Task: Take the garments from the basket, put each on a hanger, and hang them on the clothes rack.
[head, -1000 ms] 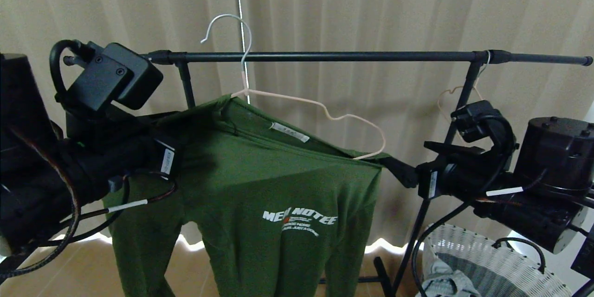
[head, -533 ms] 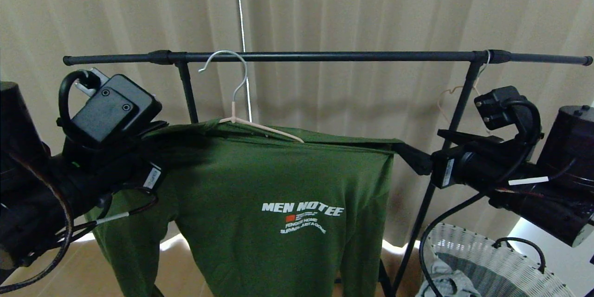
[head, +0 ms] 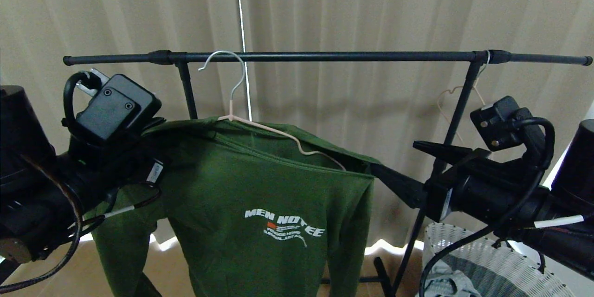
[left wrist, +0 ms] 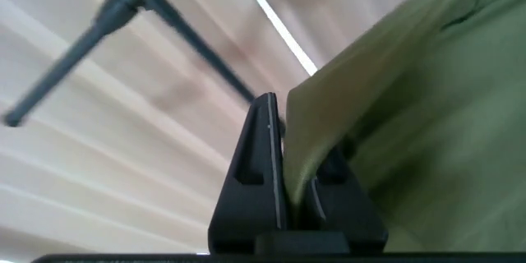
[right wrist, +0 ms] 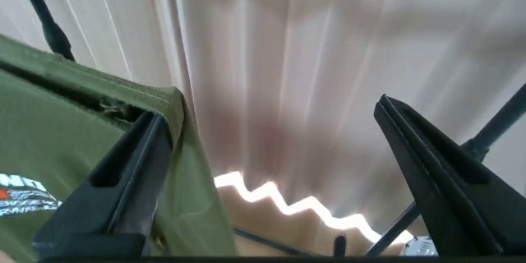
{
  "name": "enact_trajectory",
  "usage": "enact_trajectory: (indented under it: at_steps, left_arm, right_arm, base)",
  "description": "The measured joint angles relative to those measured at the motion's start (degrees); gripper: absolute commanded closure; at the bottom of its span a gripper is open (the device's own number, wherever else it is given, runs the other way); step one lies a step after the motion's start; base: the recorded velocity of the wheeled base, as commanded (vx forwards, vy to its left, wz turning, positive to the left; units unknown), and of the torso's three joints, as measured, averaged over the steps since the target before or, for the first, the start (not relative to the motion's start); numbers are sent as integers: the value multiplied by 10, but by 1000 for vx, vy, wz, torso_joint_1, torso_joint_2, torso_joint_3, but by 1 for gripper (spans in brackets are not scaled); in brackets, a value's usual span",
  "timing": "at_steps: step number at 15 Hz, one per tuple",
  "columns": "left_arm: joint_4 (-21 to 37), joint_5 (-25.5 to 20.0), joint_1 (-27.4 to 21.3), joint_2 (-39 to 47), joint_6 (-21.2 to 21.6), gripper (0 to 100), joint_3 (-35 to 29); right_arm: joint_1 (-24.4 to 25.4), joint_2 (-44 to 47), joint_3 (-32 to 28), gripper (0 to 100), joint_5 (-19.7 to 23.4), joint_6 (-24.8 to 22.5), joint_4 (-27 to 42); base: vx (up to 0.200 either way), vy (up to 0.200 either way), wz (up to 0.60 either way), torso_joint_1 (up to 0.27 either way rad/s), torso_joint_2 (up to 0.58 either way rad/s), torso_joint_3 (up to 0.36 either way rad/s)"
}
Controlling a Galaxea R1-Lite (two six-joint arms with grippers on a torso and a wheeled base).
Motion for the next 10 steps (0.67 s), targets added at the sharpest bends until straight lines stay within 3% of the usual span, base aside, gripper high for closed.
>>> enact_trajectory:
  at_steps: [3, 6, 10]
  left_arm:
    - [-11, 1, 0, 4, -23, 100, 0]
    - [-12, 1, -2, 10, -57, 100, -1]
    - [-13, 0, -33, 21, -97, 100, -10]
  right_arm:
    - [42, -2, 5, 0, 58, -4, -4]
    - [48, -6, 15, 0, 101, -22, -37]
    - [31, -1, 4, 0, 108, -75, -54]
  base:
    - [0, 0, 0, 0, 0, 0]
    - [0, 0, 0, 0, 0, 0]
    - [0, 0, 0, 0, 0, 0]
